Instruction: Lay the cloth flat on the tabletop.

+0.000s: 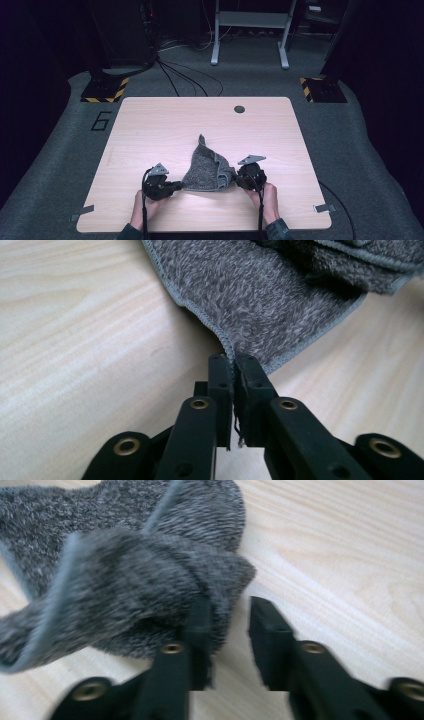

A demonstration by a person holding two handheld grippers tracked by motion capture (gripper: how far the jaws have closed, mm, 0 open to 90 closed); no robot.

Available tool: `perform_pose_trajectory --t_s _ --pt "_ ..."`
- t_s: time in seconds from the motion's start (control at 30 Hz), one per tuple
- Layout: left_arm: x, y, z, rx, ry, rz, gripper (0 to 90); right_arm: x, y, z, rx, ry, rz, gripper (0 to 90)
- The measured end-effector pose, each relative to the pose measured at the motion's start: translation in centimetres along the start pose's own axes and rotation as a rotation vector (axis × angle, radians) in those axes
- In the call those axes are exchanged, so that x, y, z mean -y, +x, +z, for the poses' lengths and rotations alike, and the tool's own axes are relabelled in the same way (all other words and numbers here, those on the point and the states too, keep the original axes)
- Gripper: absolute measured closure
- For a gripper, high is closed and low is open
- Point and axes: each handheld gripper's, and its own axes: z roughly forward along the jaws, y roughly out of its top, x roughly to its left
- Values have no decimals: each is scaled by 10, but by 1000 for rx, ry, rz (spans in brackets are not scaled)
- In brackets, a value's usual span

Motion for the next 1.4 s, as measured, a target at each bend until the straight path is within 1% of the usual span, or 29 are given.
perform_pose_trajectory --t_s 0.03,0.07,0.1,0.13,0.17,0.2,0.23,0.3,0.33,0.37,0.43,0.47,0.5,0.53,0.6,0.63,0.67,0.7,0.77,0.87,0.9,0.97,1.03,1.1,1.17,1.2,1.23,1.3,1.4 --pt "-1 0 -2 0 1 -5 705 1 -1 -3 -19 -10 15 629" --pt "-3 1 -4 -5 -4 -3 626 1 -3 -6 -20 -13 17 592" --pt "-5 2 -6 -15 -10 -8 554 0 -5 -8 -21 -22 6 545" --pt "-10 5 -8 -22 -18 -9 492 -2 -6 -11 -23 -31 7 529" --pt "-14 6 -10 -29 -24 -18 438 -6 -7 -15 -26 -45 11 486" --pt "-18 8 -10 -45 -22 -8 412 -9 -9 -18 -27 -52 10 453" --pt "-22 10 -9 -49 -23 -7 395 -12 -9 -20 -25 -62 9 448" --pt "-30 14 -3 -64 -25 -18 374 -20 -10 -23 -29 -79 -3 429" --pt "-34 16 0 -69 -11 -5 365 -22 -10 -24 -25 -81 -4 412" --pt "-36 16 4 -71 -7 -7 364 -26 -9 -25 -24 -84 -6 400" --pt "-43 15 16 -89 5 7 357 -32 -4 -25 -22 -90 -8 380" --pt "-46 15 22 -92 14 26 357 -34 -2 -25 -24 -89 -12 370" --pt "-49 13 27 -100 29 32 357 -35 2 -25 -26 -88 -22 369" --pt "-51 12 32 -105 37 51 352 -36 5 -25 -30 -80 -39 368" --pt "-55 6 43 -113 49 81 361 -36 13 -22 -38 -67 -66 359" --pt "-55 4 46 -116 49 88 374 -35 20 -20 -43 -59 -61 348" --pt "-56 3 49 -103 52 94 390 -34 23 -20 -52 -50 -61 346" --pt "-57 1 52 -96 58 103 424 -33 26 -19 -56 -46 -81 346" --pt "-57 -1 57 -85 64 115 455 -29 34 -19 -78 -48 -92 346" --pt "-57 -3 61 -82 82 123 525 -26 45 -20 -89 -37 -116 365" --pt "-57 -3 62 -80 90 125 553 -26 47 -19 -95 -31 -130 389" --pt "-56 -4 64 -86 100 136 603 -23 50 -18 -95 -28 -139 502" --pt "-54 -3 64 -78 96 129 658 -20 49 -18 -105 -29 -150 598" --pt "-53 -3 63 -84 99 140 697 -18 47 -19 -97 -18 -135 673" --pt "-51 -4 62 -87 90 138 725 -15 44 -20 -94 -15 -137 742" --pt "-50 -5 61 -90 95 146 732 -14 41 -21 -86 -14 -136 772" --pt "-49 -5 61 -93 91 145 734 -13 40 -22 -80 -12 -120 796" --pt "-47 -6 59 -98 97 157 737 -12 34 -24 -74 -11 -110 824" --pt "-44 -6 55 -91 99 153 740 -12 25 -28 -59 -25 -83 837"
